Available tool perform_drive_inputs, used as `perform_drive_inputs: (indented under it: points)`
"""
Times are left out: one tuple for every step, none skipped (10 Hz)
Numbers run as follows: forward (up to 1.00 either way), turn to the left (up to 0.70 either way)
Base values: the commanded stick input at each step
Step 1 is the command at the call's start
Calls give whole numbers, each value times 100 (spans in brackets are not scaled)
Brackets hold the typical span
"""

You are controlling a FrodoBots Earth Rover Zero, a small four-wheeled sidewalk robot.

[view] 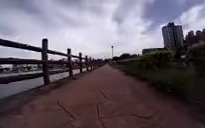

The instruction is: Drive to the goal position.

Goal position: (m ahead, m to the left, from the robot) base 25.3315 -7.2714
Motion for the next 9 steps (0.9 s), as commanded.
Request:
perform_drive_inputs:
  points:
    - [70,11]
    - [70,11]
    - [70,11]
    - [70,11]
    - [70,11]
    - [70,11]
    - [70,11]
    - [70,11]
    - [70,11]
